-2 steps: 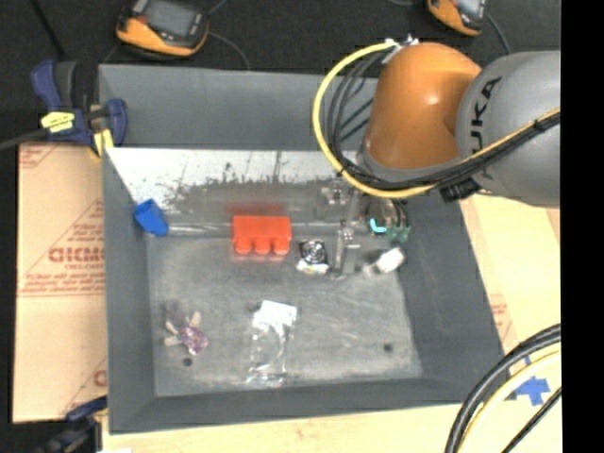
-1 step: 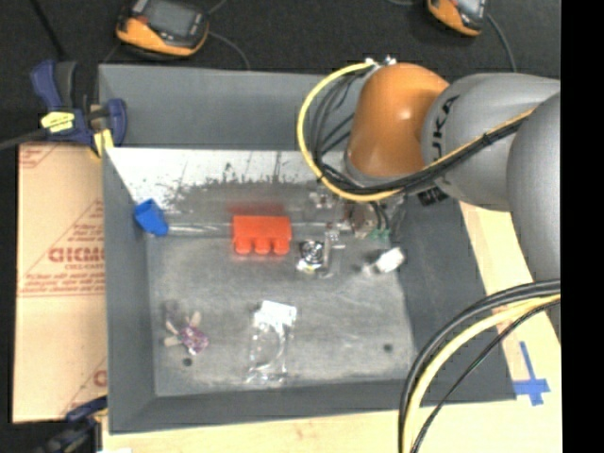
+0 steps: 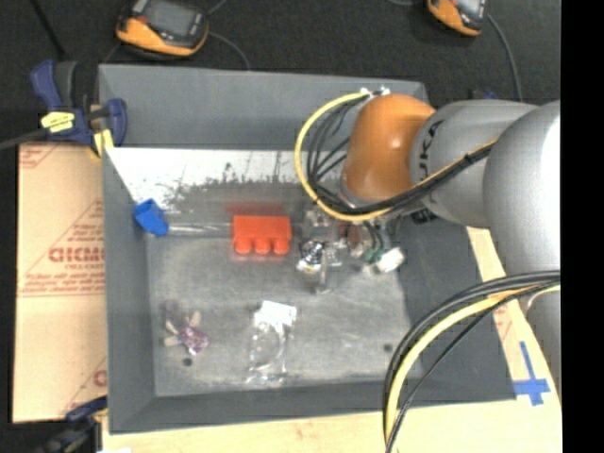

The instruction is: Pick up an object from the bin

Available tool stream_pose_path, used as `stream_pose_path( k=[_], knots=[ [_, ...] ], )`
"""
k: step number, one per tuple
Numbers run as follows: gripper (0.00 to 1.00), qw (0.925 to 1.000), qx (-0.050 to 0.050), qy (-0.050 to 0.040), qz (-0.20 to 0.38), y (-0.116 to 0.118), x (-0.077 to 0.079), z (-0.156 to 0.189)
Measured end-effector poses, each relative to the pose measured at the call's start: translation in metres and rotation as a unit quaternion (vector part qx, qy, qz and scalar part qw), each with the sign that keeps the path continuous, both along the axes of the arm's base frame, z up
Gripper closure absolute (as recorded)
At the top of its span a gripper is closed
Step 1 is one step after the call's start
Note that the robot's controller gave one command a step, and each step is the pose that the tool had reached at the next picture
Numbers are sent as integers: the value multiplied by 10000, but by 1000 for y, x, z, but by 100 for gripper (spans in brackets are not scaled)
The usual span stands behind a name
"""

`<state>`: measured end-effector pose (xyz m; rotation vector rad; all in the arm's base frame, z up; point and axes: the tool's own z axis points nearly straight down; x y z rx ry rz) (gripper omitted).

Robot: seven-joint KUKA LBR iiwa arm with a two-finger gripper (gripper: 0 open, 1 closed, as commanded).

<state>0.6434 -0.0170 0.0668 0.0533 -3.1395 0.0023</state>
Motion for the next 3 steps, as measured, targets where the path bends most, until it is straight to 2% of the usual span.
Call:
stream_pose_path(
  k=[1, 2, 3],
  knots=[
    [100, 10000, 3, -32, 0, 1, 2, 4],
    [100, 9999, -4, -39, 94, -21, 8, 11],
    [100, 10000, -5, -74, 34, -25, -22, 210]
  ],
)
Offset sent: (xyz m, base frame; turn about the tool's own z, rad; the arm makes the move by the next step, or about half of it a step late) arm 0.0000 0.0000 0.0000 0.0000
